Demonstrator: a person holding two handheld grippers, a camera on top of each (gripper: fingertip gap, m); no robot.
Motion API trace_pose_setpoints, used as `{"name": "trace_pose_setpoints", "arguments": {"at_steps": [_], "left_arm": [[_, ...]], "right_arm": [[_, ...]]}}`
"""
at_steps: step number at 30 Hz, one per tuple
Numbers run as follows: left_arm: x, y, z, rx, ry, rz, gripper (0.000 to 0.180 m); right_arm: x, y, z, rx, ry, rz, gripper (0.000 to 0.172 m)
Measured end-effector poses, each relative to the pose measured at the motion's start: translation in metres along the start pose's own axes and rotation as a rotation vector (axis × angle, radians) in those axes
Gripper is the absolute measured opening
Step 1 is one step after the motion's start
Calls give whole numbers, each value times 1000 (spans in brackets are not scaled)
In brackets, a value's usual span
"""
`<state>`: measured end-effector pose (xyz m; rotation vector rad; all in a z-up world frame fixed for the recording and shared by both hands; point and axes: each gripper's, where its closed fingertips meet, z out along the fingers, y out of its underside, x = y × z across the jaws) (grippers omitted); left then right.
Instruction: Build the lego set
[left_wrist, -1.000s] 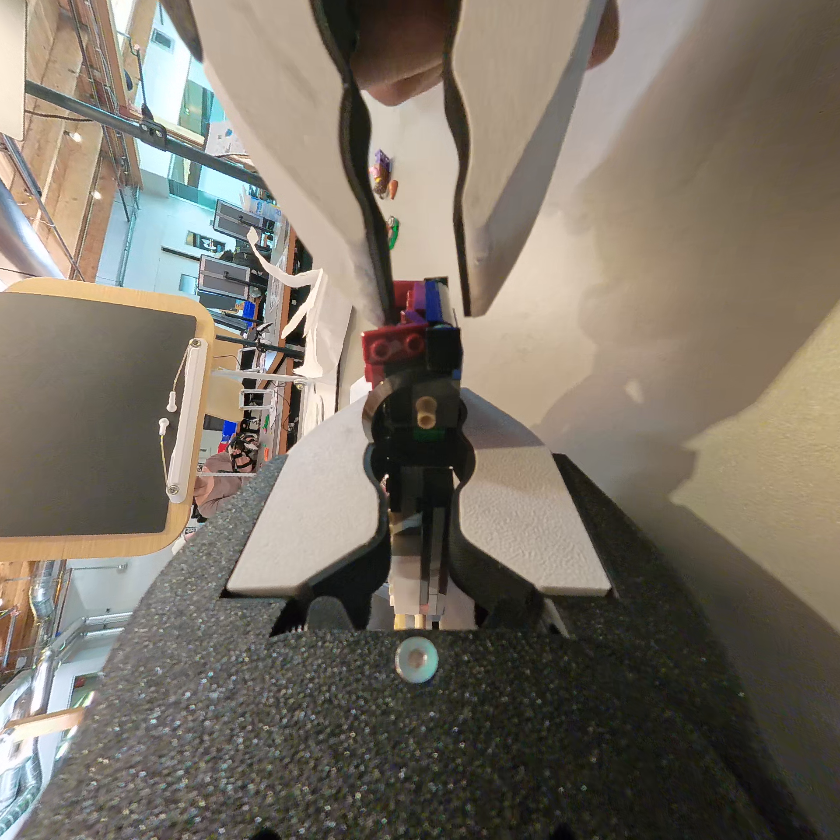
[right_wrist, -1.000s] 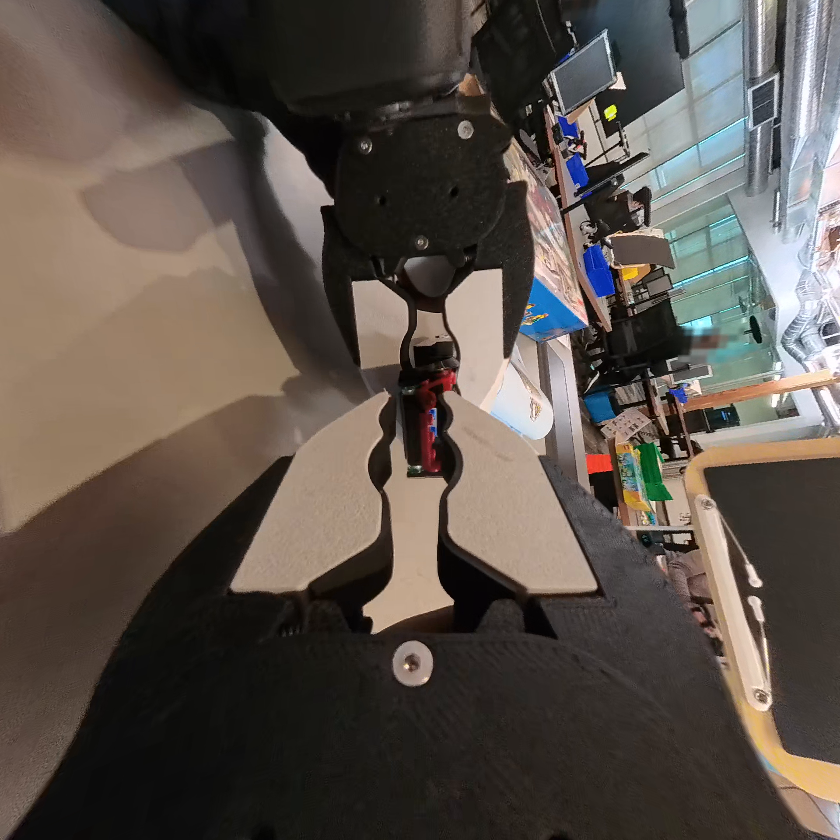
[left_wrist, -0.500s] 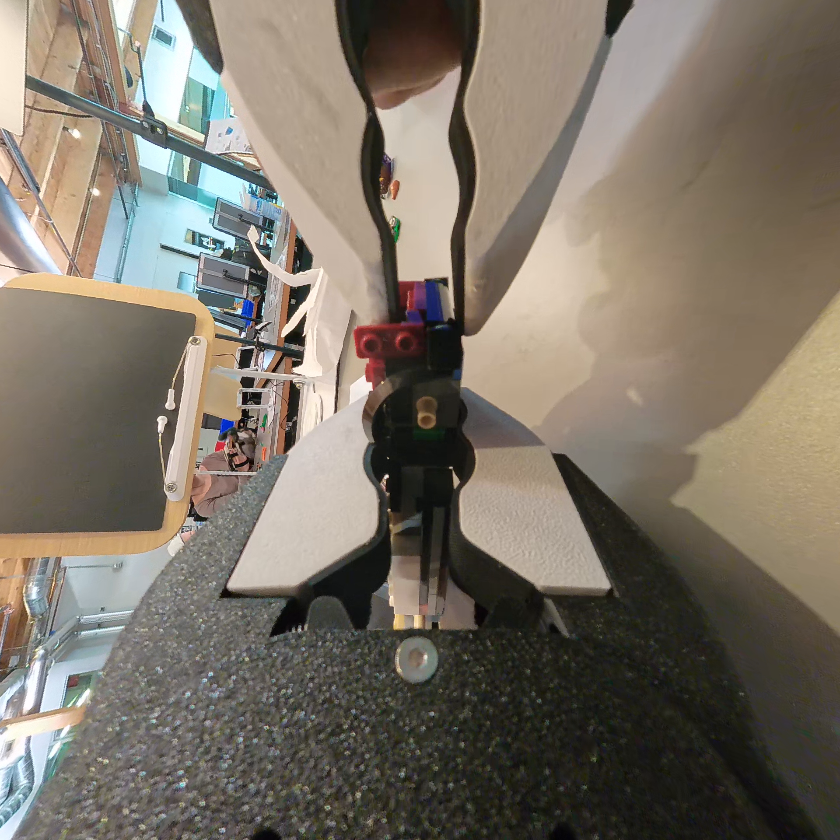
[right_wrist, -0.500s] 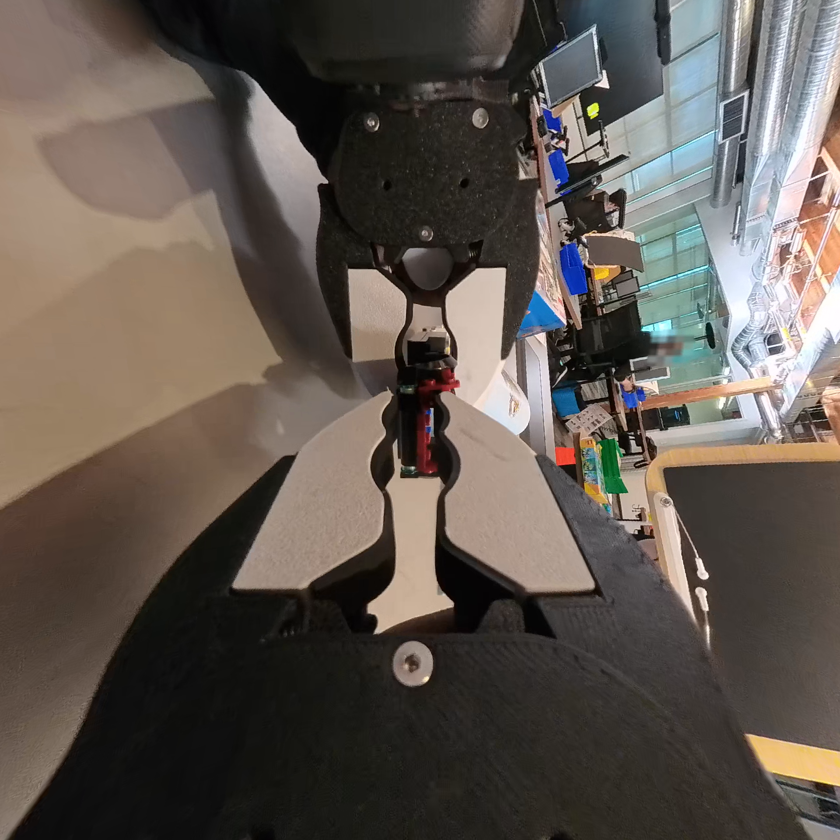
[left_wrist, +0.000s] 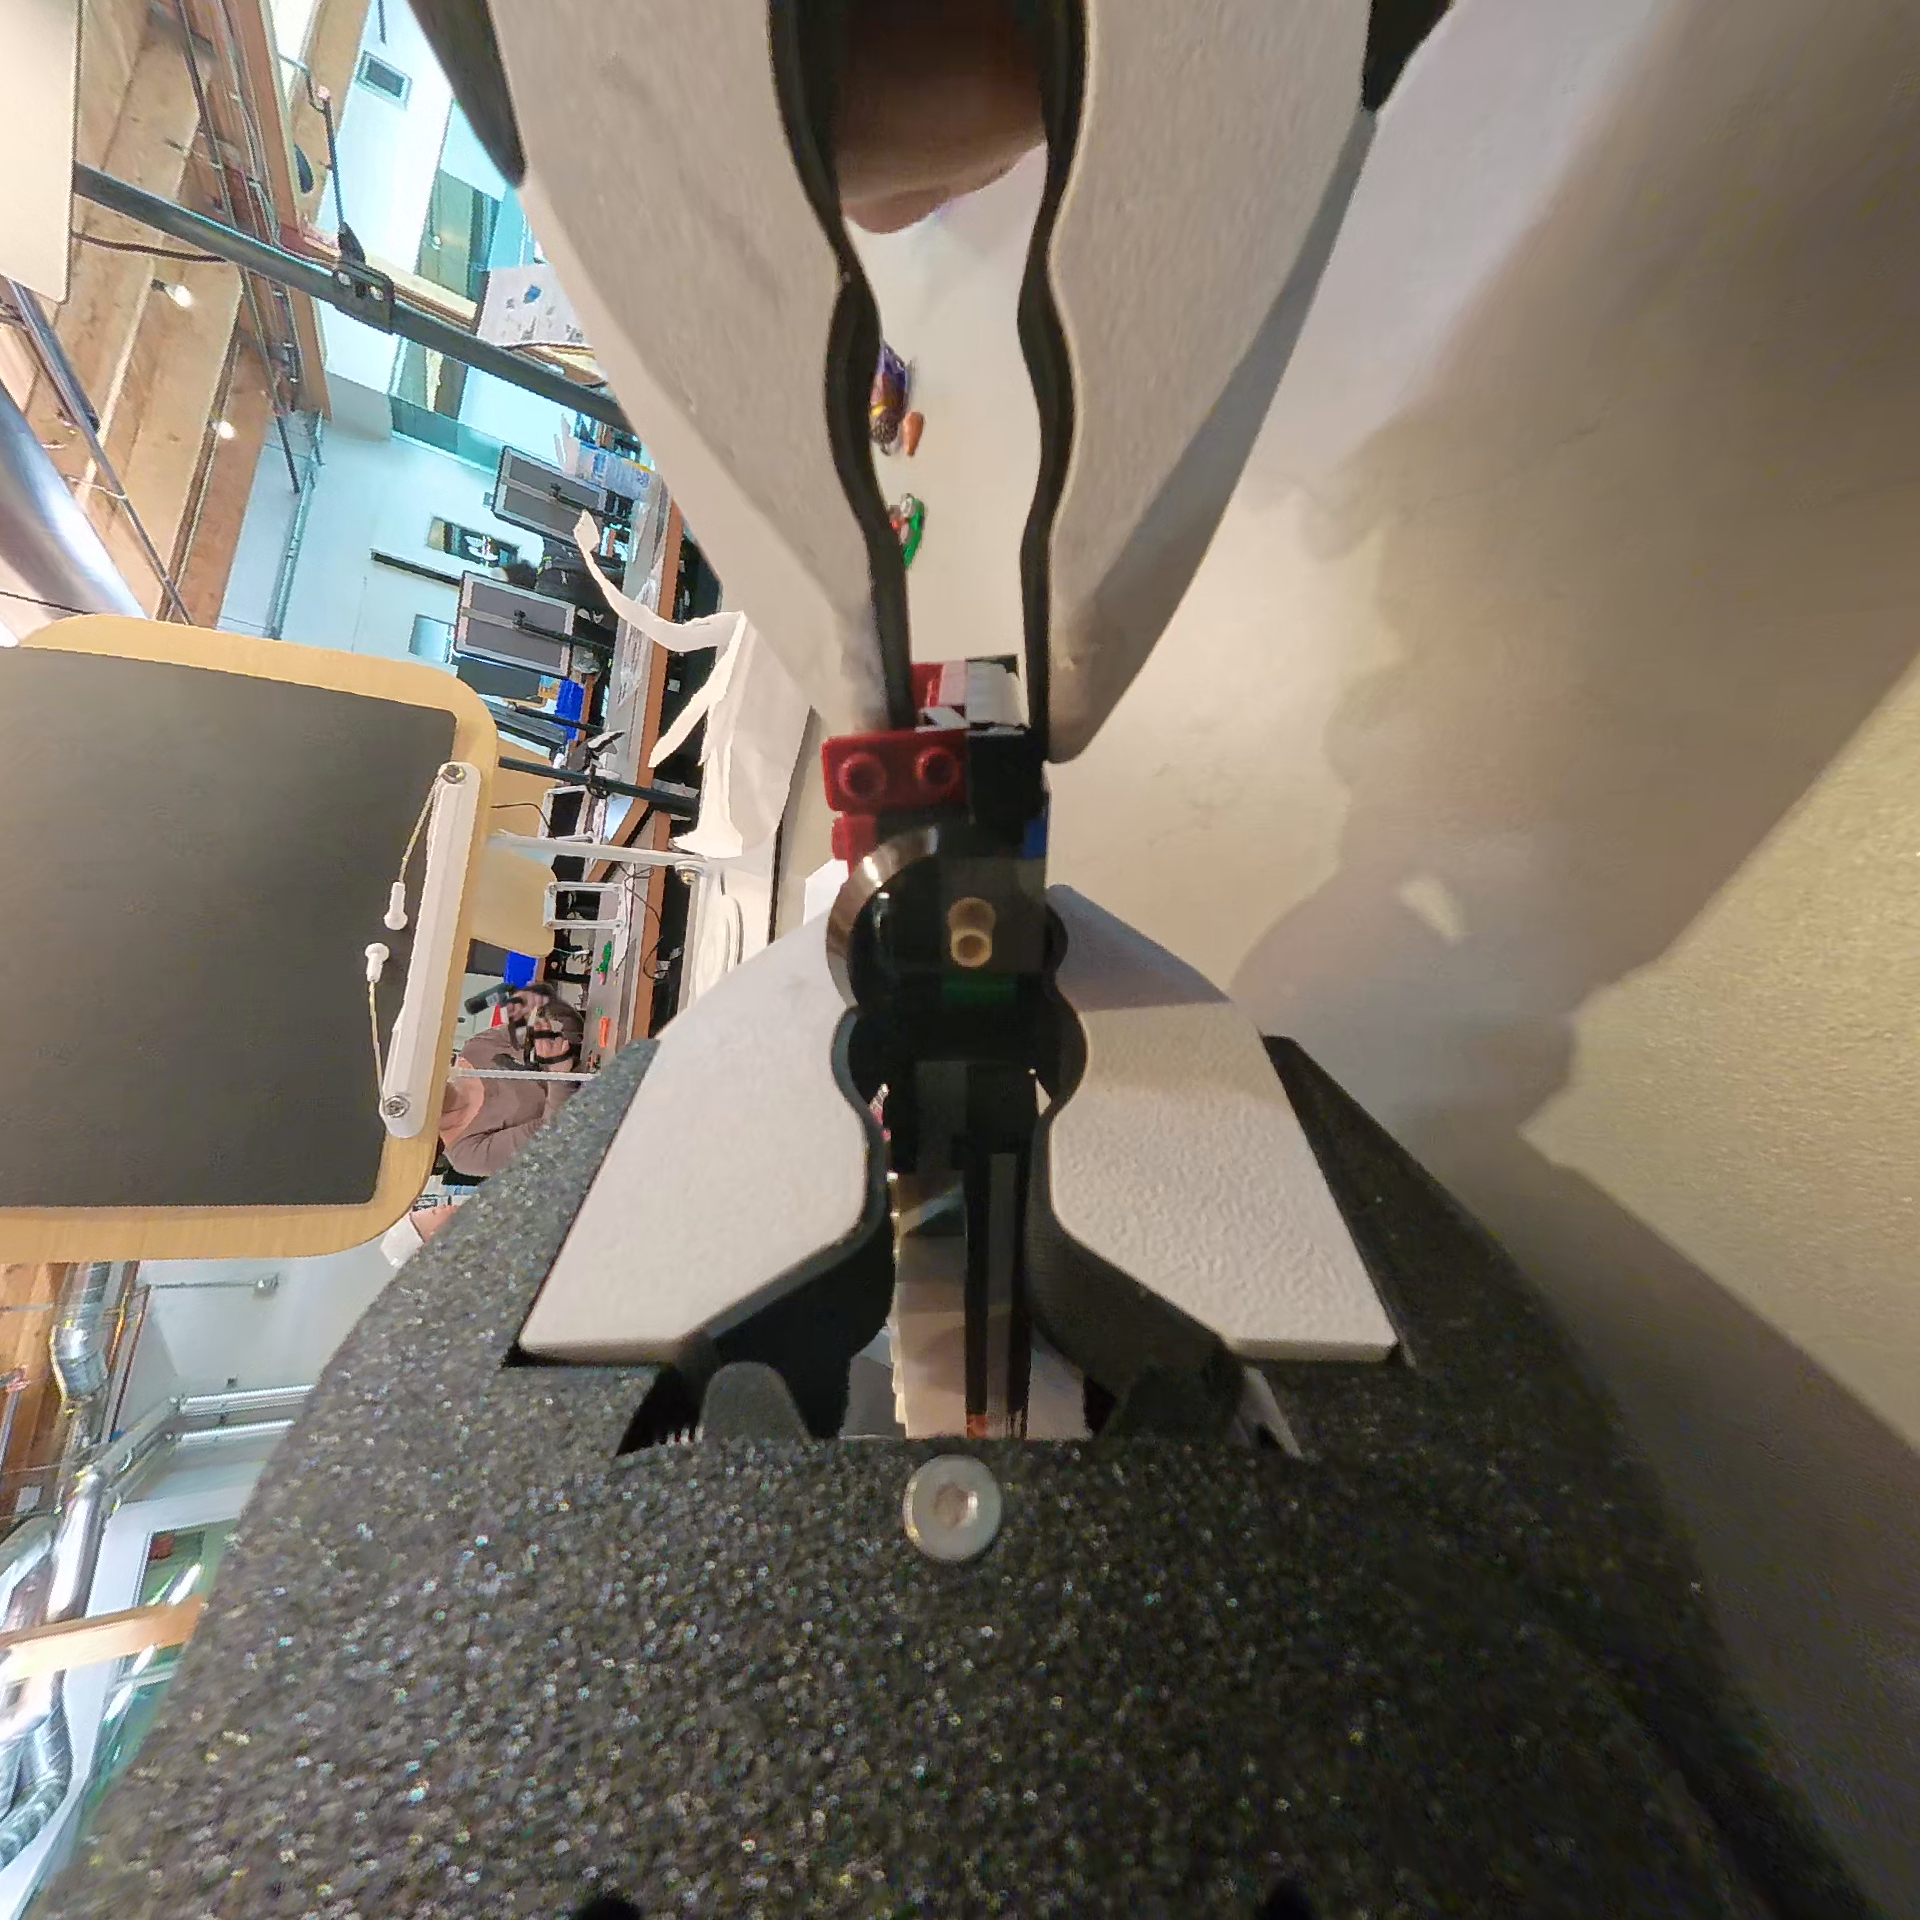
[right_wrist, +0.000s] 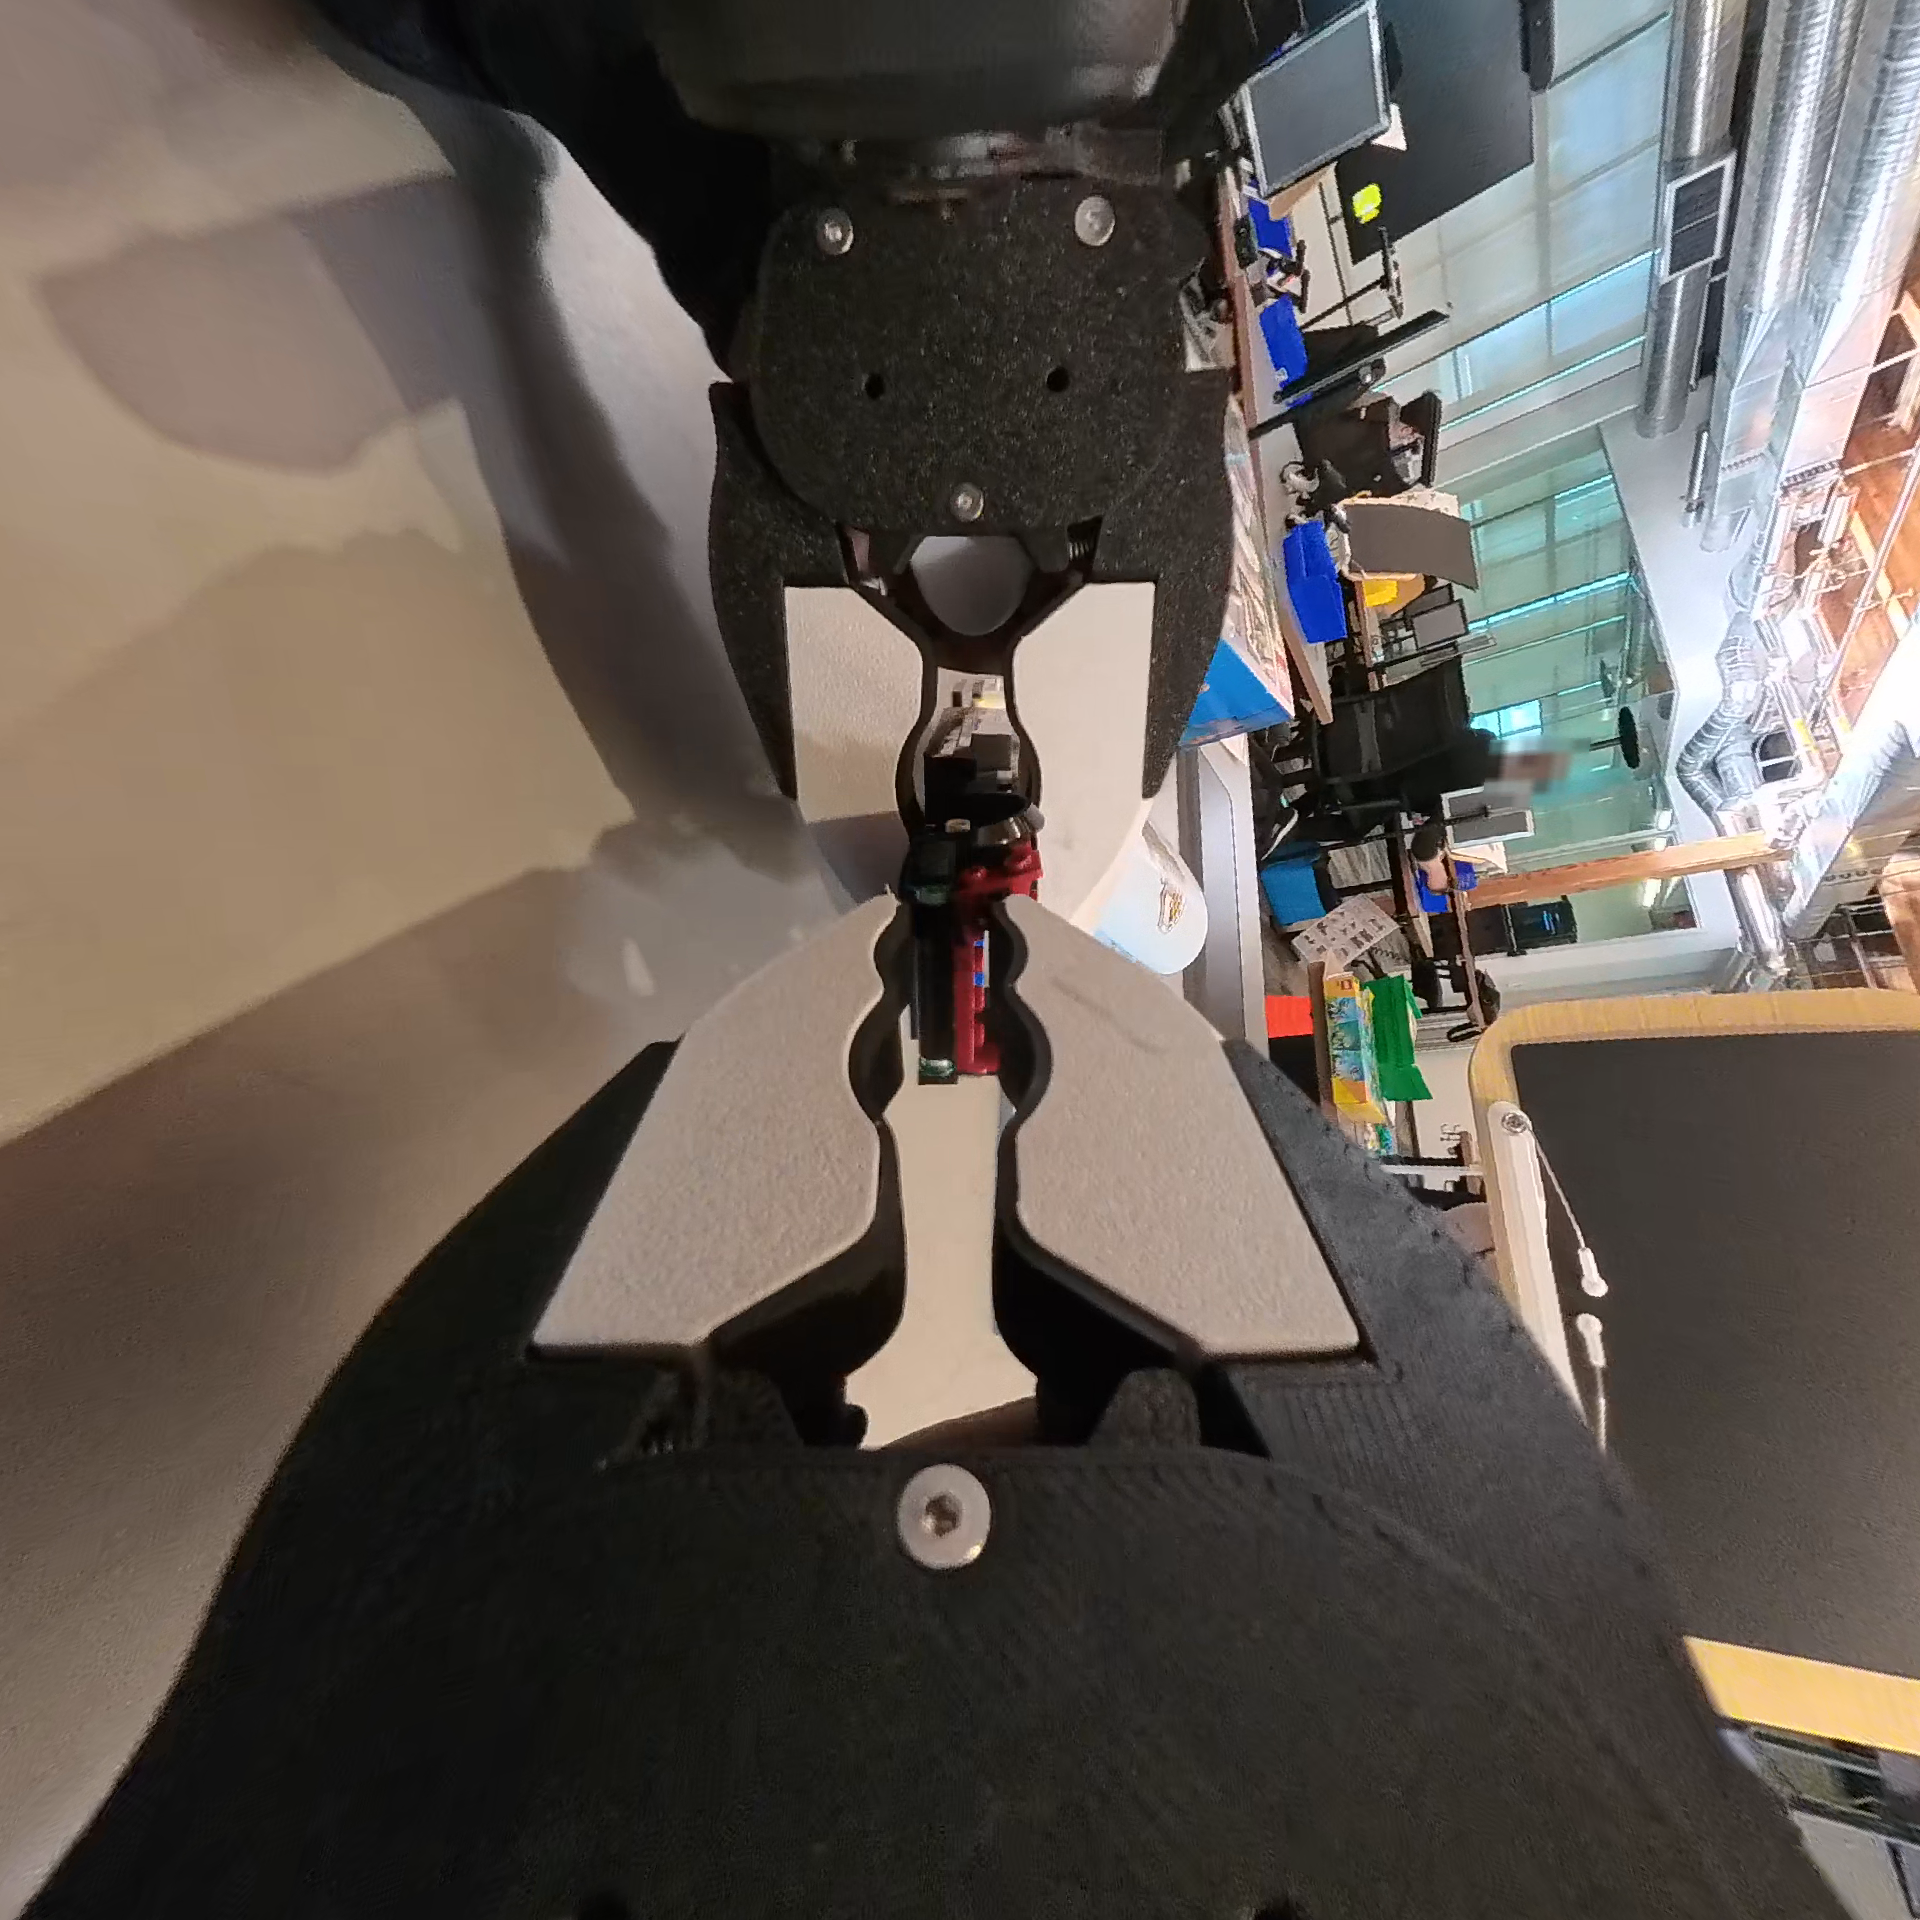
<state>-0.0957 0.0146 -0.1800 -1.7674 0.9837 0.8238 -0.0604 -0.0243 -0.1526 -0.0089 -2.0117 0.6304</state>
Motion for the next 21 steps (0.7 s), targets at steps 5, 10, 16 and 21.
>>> {"name": "trace_pose_setpoints", "arguments": {"at_steps": [5,10,16,21], "left_arm": [[0,-1,-1,11,-1,-9,25],[-2,-3,-2,23,-16,-2,25],[-3,-2,-2,30,-19,-24,25],[-1,-3,-1,30,-14,-19,26]], "right_arm": [[1,0,0,14,-5,43,13],[2,-2,-1,21,-10,61,13],[5,0,1,24,30,76,15],[3,2,0,22,31,67,17]]}}
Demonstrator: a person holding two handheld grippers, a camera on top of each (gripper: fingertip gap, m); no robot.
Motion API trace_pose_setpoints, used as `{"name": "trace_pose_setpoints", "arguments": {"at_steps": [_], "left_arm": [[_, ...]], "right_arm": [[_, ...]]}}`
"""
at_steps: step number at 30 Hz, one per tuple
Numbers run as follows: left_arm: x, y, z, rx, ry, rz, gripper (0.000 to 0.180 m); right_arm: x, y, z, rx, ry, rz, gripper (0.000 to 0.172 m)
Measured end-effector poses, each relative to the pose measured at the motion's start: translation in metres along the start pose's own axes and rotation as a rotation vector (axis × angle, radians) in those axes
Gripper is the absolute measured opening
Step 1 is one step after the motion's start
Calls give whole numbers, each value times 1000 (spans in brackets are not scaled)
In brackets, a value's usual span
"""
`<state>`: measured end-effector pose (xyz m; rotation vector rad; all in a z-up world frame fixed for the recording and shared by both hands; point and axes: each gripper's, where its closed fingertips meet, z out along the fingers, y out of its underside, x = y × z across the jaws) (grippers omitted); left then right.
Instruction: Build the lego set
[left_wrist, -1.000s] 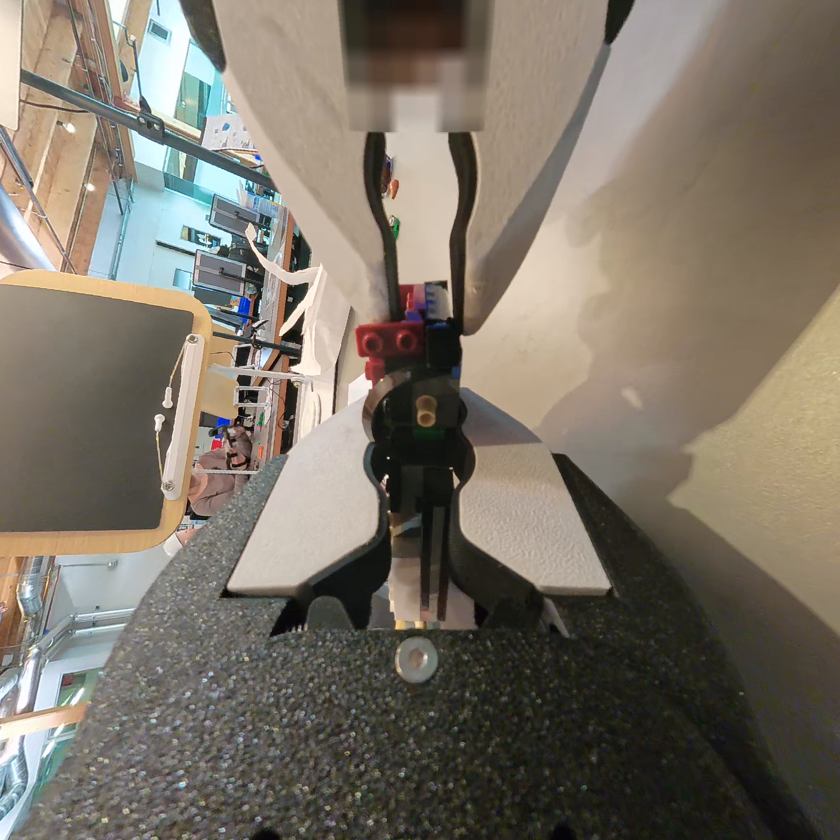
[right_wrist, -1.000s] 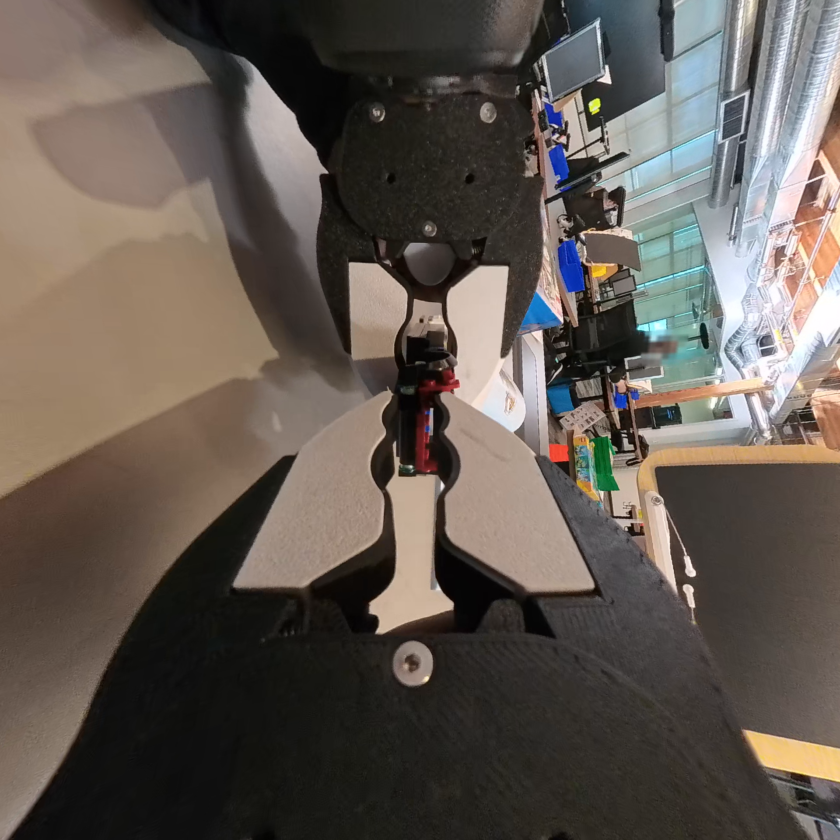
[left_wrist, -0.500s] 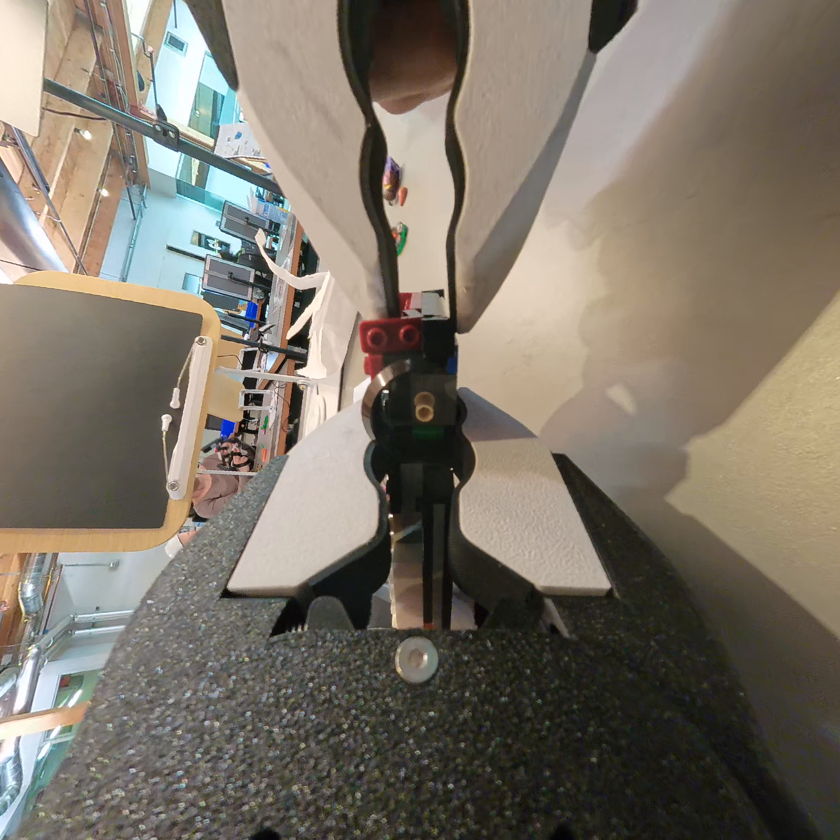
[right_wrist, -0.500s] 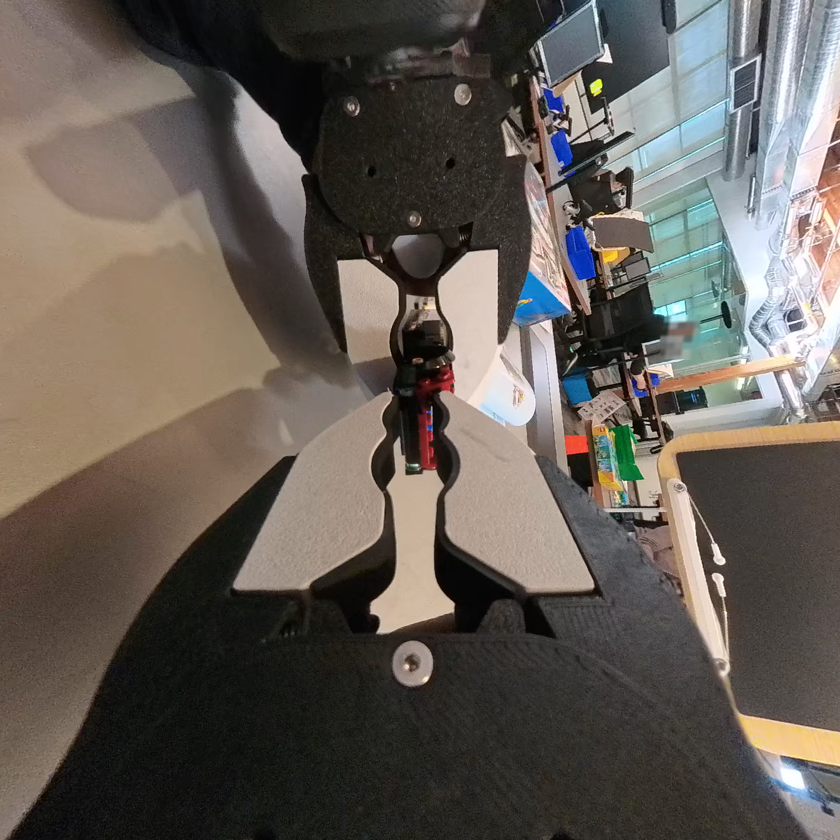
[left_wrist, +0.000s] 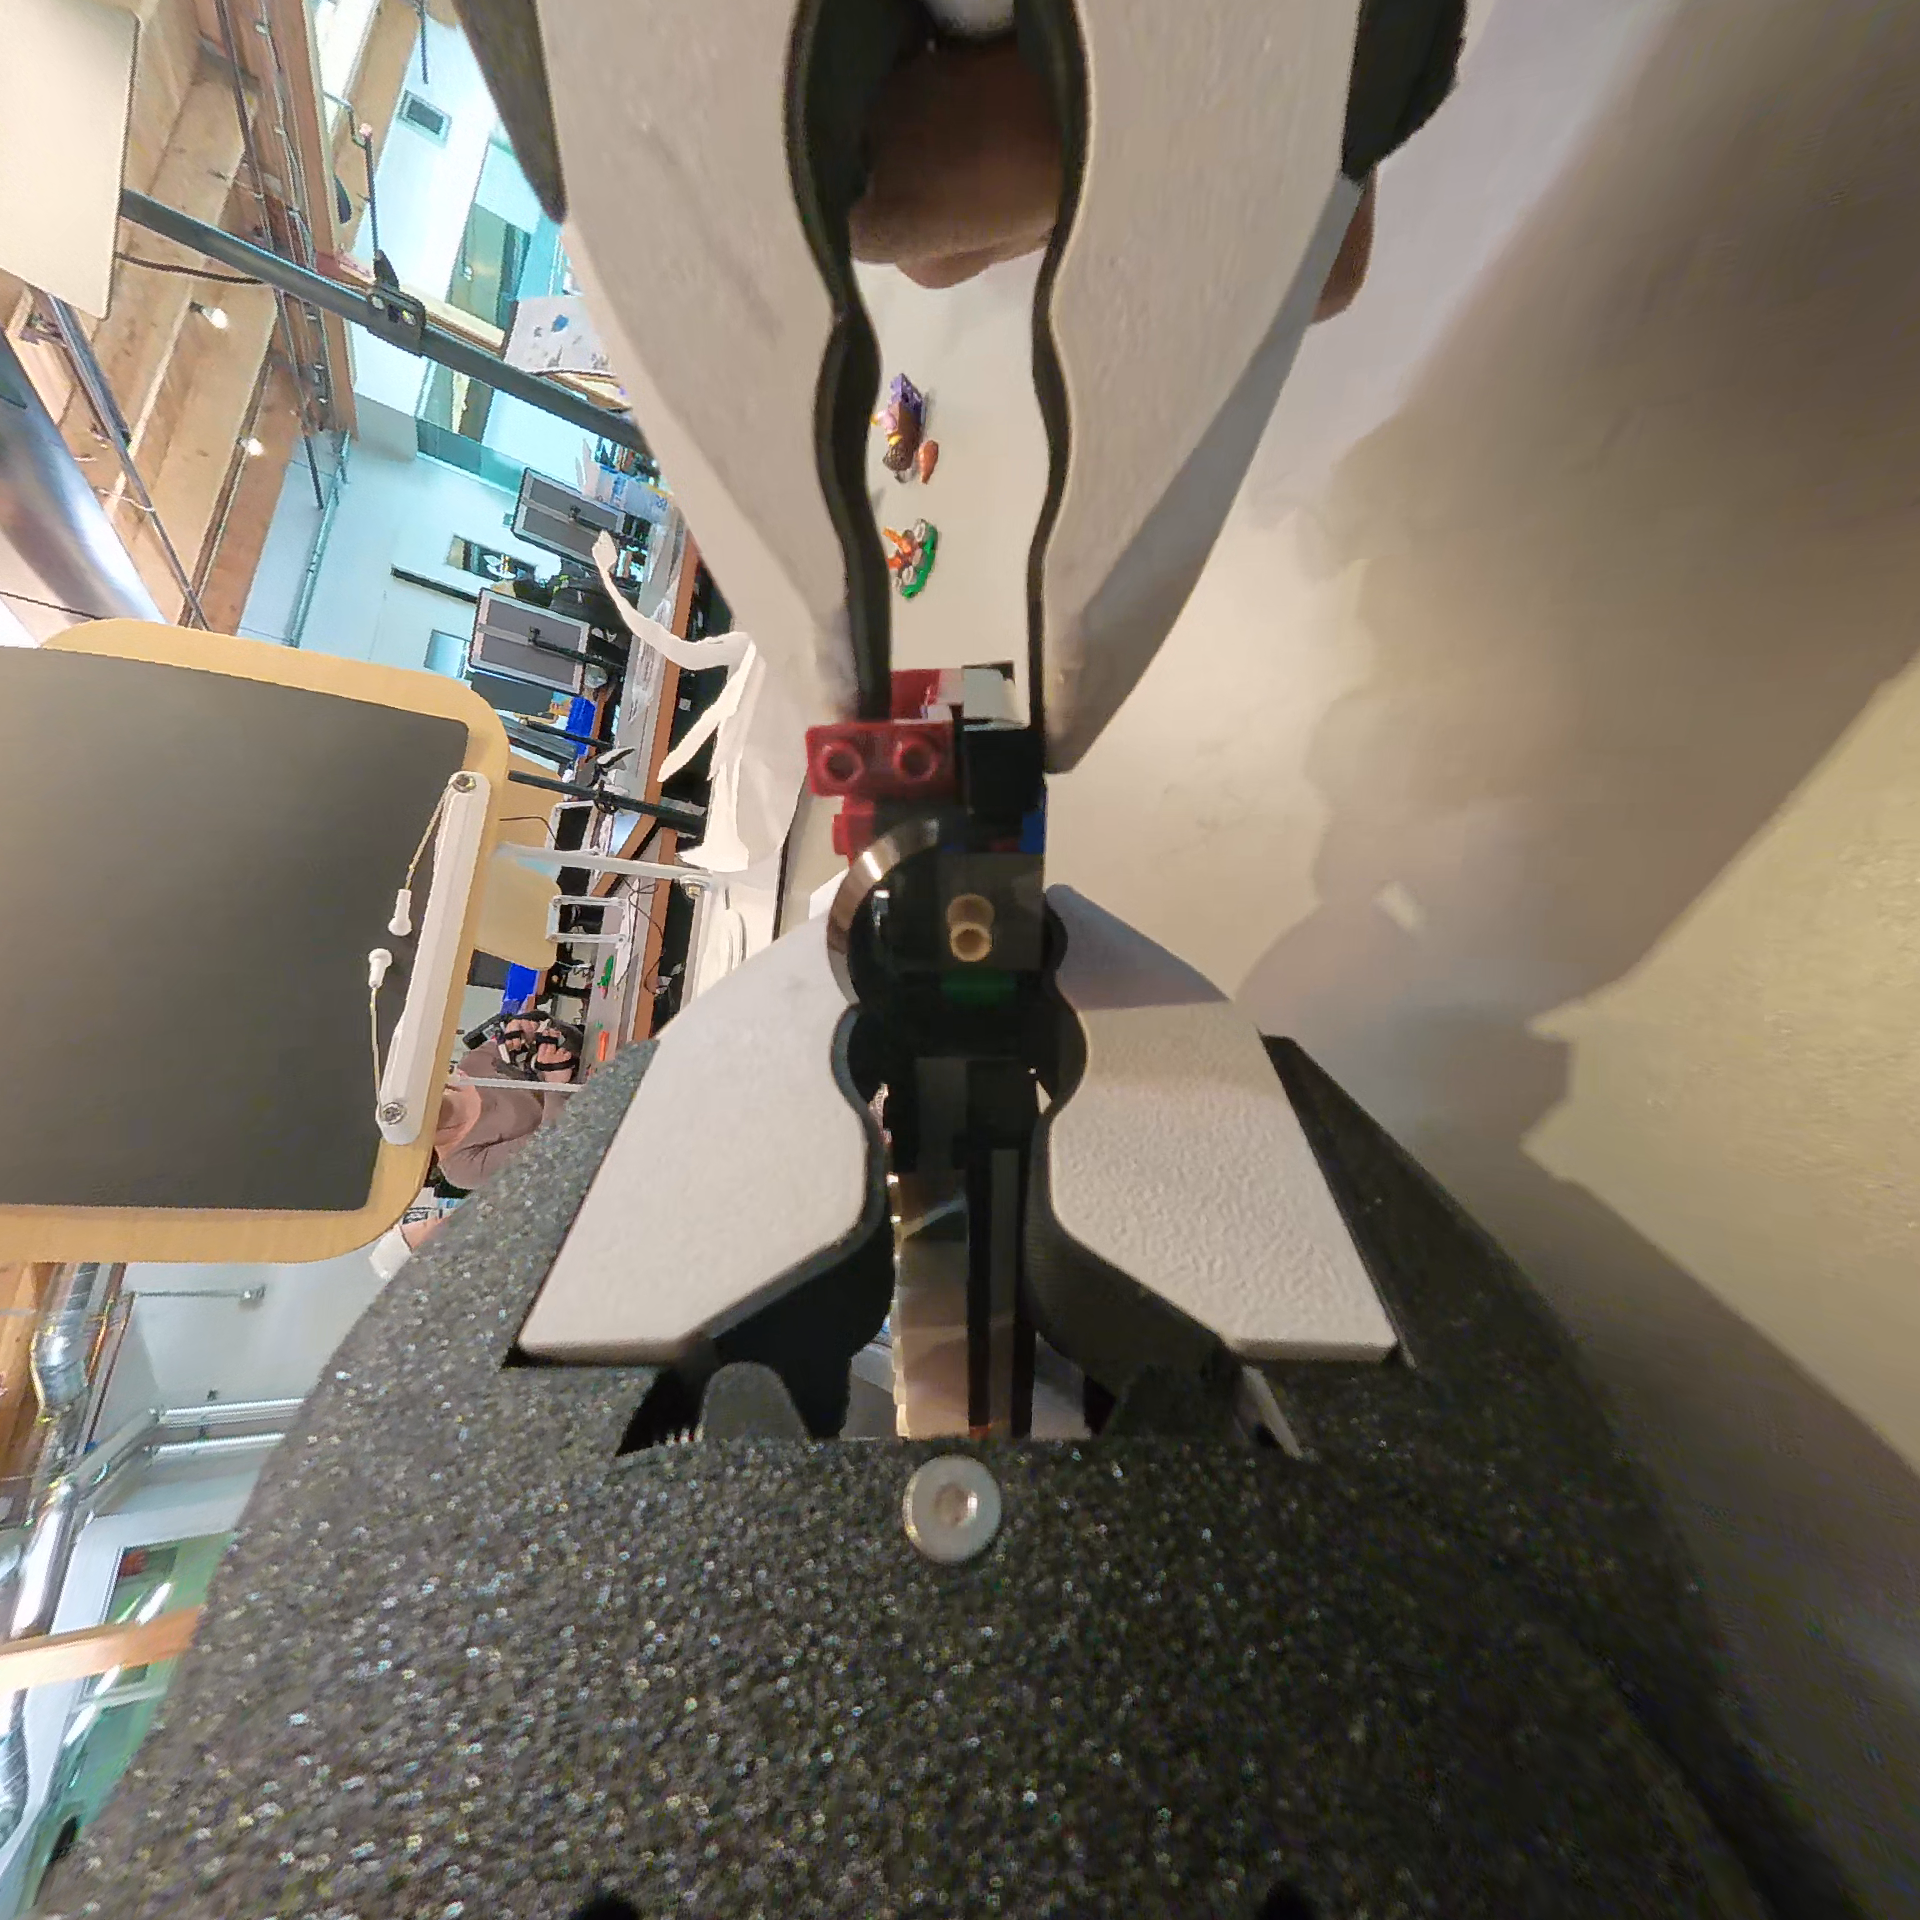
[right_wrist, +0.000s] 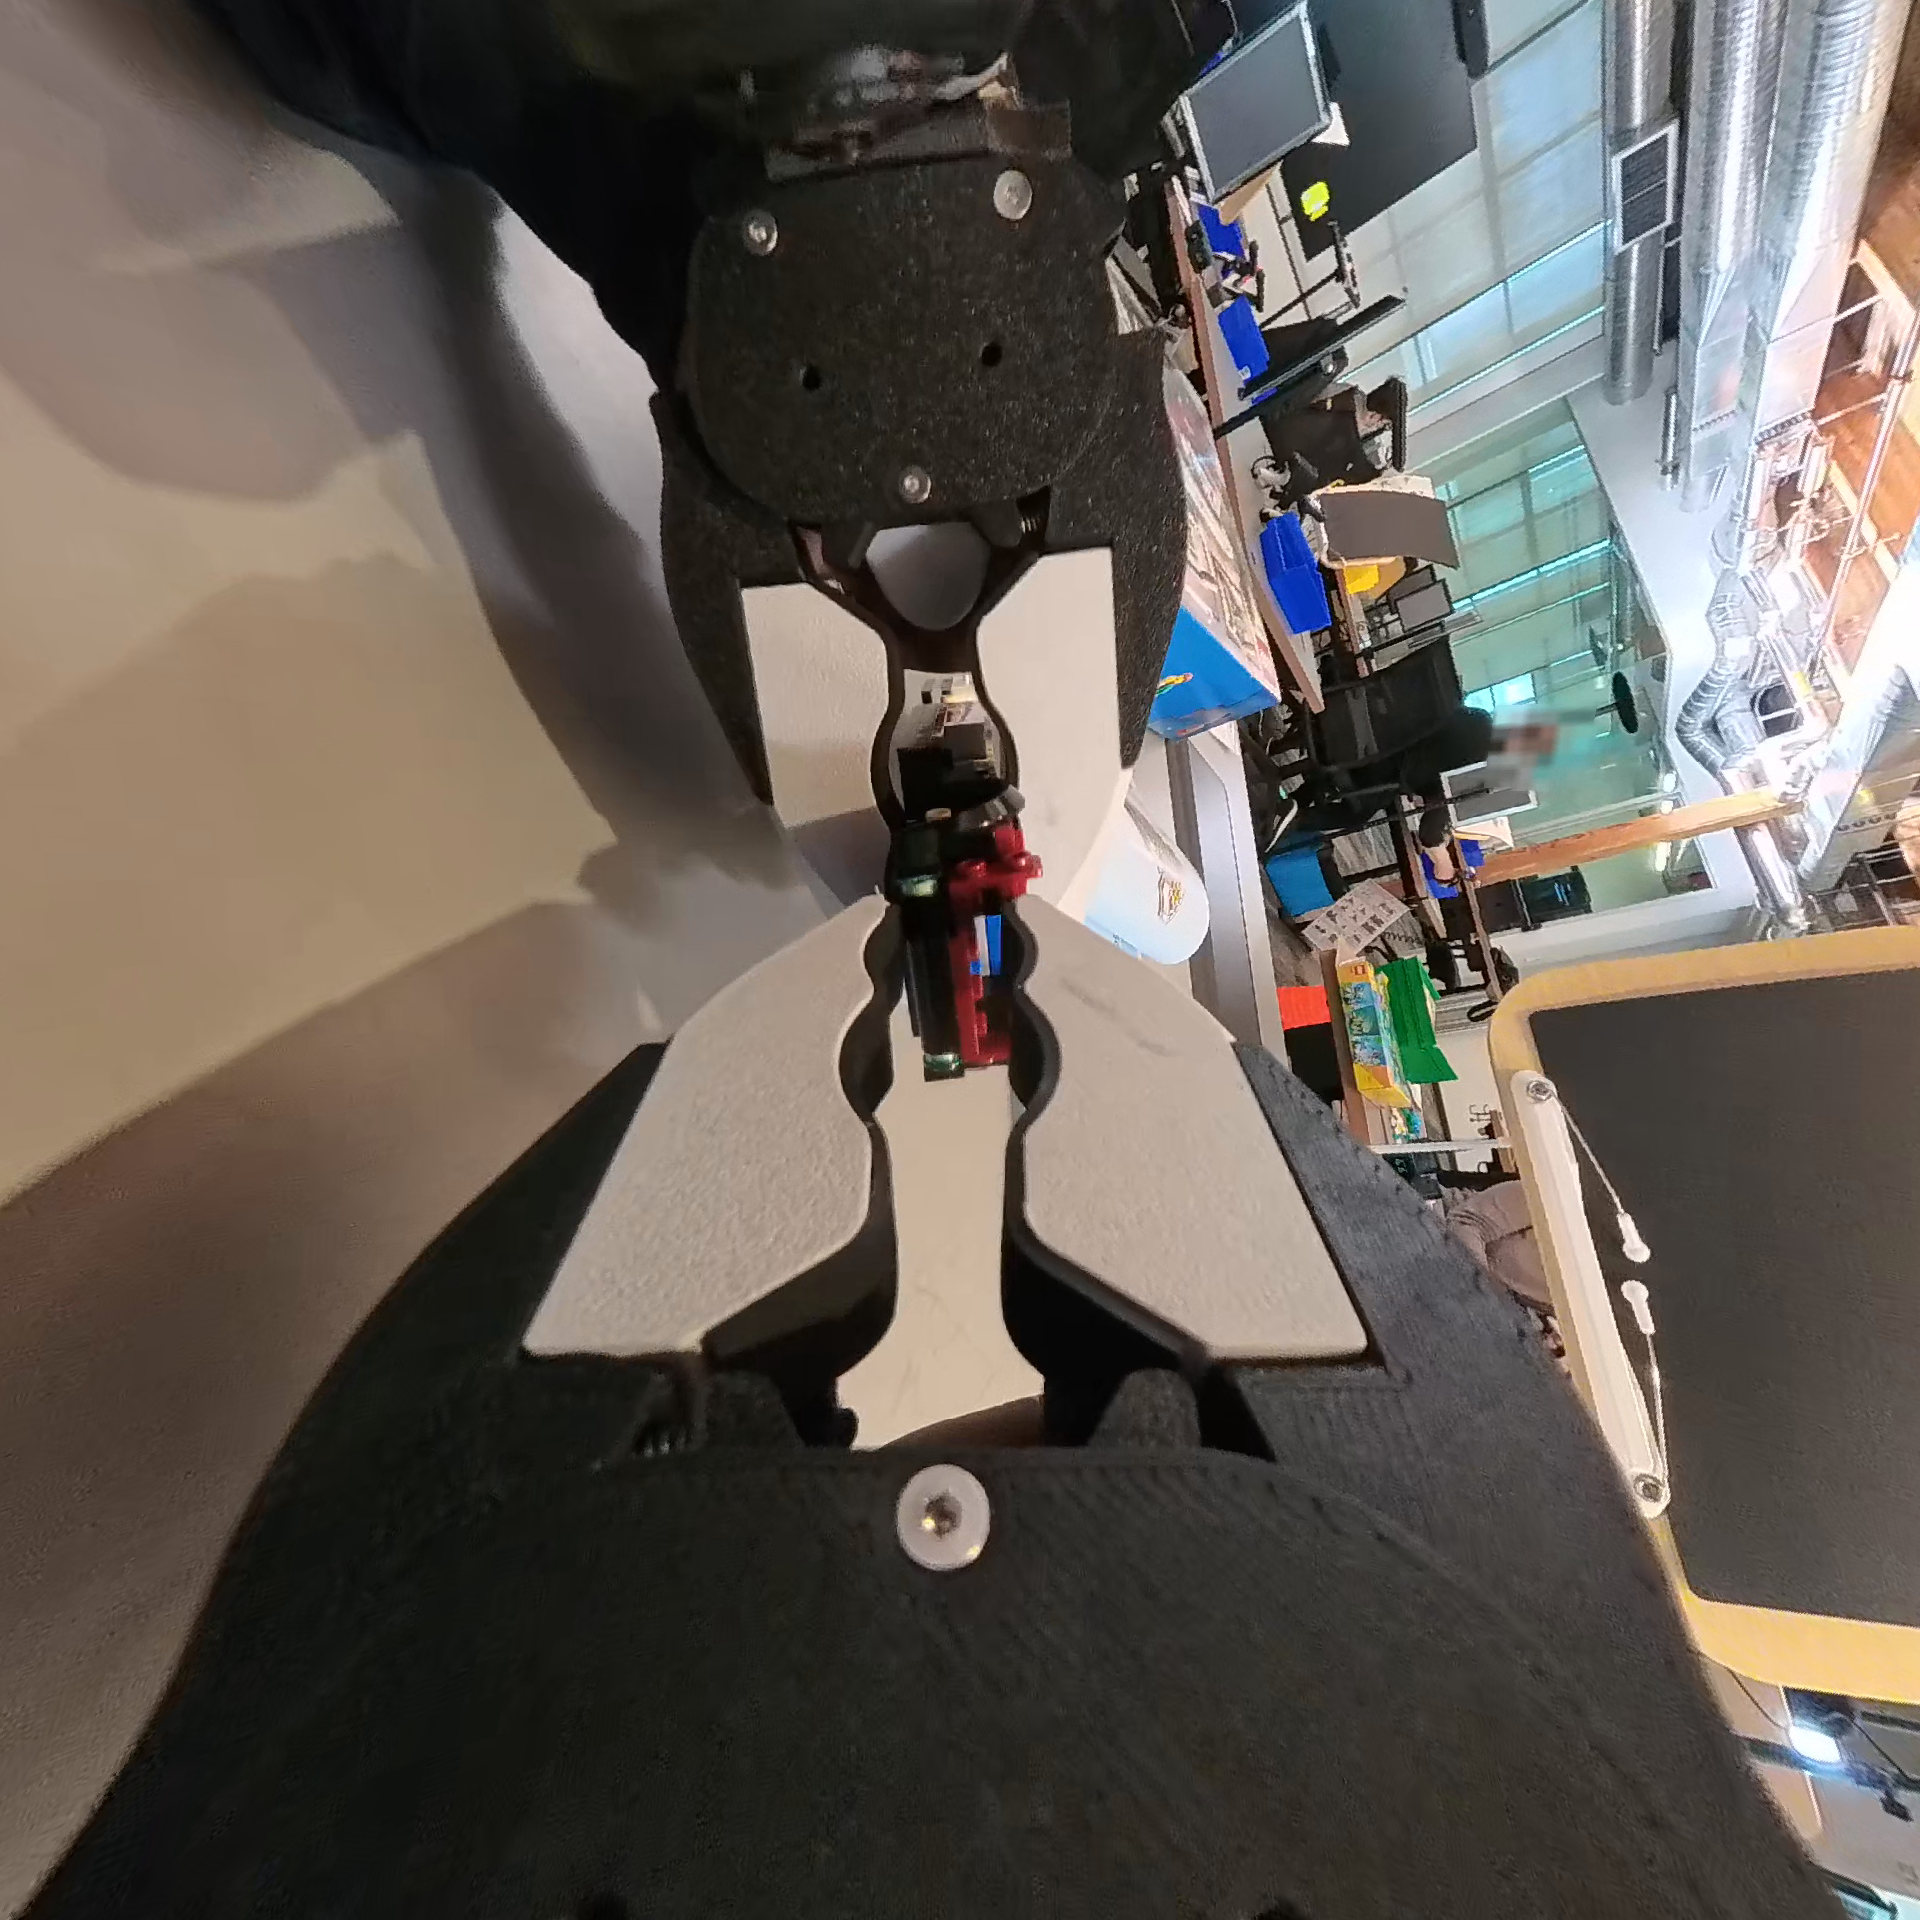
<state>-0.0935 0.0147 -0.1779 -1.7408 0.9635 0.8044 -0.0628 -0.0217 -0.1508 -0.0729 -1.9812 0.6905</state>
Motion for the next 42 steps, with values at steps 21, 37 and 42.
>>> {"name": "trace_pose_setpoints", "arguments": {"at_steps": [21,37,42], "left_arm": [[2,-1,0,-2,6,7,25],[0,-2,-1,9,-7,3,25],[1,-3,-2,13,-6,8,25]], "right_arm": [[-3,-6,-4,38,49,-164,20],[-3,-6,-2,32,46,-128,14],[-4,-7,-2,35,31,-120,13]]}}
